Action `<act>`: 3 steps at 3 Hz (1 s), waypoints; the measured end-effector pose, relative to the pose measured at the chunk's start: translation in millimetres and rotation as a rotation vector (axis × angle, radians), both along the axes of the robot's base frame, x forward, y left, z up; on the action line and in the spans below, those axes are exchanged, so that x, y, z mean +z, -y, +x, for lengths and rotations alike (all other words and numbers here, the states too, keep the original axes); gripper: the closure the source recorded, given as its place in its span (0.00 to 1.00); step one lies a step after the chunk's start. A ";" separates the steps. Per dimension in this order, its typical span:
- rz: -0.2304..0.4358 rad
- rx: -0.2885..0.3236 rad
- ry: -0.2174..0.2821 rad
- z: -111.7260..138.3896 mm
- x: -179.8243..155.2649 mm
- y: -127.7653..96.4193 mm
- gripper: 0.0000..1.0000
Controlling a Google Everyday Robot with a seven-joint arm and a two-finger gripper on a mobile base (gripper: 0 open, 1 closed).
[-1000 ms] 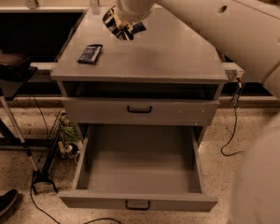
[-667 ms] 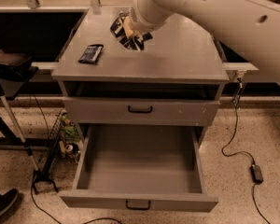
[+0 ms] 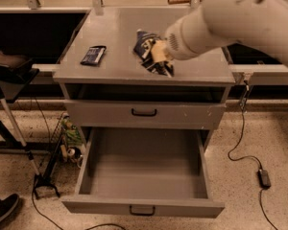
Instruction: Place blue chip bag into middle drawer
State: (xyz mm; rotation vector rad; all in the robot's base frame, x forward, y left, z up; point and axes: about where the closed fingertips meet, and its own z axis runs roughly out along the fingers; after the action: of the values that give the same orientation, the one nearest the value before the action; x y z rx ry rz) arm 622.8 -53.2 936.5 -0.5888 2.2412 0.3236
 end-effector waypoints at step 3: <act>0.116 0.332 -0.117 -87.7 -66.8 38.4 1.00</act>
Offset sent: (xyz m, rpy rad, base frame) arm -0.1214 -0.0686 -0.0550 0.0476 -0.0218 0.4500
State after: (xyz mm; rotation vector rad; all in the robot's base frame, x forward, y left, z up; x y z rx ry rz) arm 535.1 -91.6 869.7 -0.8999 2.2132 0.6656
